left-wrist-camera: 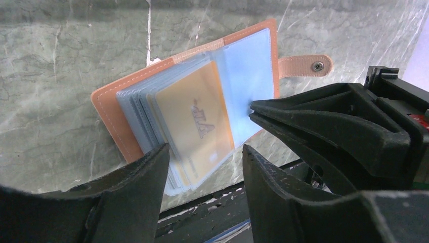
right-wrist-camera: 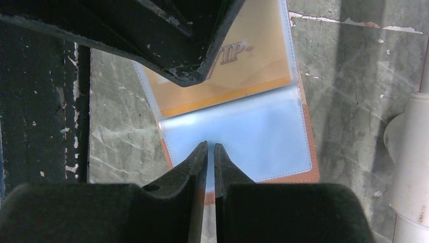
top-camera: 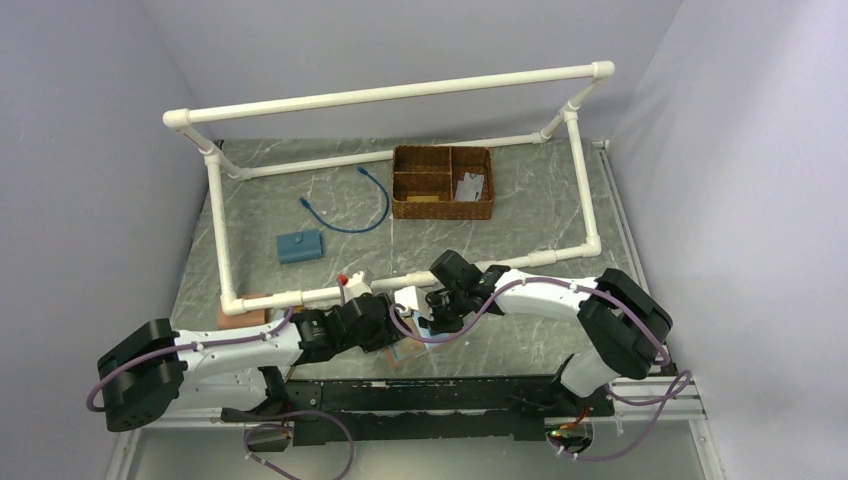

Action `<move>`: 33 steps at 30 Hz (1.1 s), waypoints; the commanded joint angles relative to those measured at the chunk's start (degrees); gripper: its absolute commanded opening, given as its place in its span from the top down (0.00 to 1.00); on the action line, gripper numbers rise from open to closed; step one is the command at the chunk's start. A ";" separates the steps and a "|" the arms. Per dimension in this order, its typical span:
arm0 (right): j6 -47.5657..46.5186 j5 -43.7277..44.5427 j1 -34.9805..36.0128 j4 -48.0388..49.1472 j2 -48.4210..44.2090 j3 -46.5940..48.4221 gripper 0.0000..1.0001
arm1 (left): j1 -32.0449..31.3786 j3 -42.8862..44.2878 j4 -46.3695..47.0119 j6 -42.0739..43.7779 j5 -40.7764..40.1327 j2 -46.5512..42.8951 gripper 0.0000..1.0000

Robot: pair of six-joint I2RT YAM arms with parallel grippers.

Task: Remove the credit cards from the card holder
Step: Remove the credit card from the card holder.

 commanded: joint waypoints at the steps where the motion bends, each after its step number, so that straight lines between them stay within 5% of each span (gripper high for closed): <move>1: -0.81 0.32 0.46 -0.05 0.54 2.22 0.88 | 0.19 1.84 -3.53 -0.93 -0.15 0.31 0.39; 33: 0.47 -0.85 0.78 -1.36 0.78 3.67 0.85 | 0.47 -5.64 14.86 -0.83 -0.02 -3.78 0.49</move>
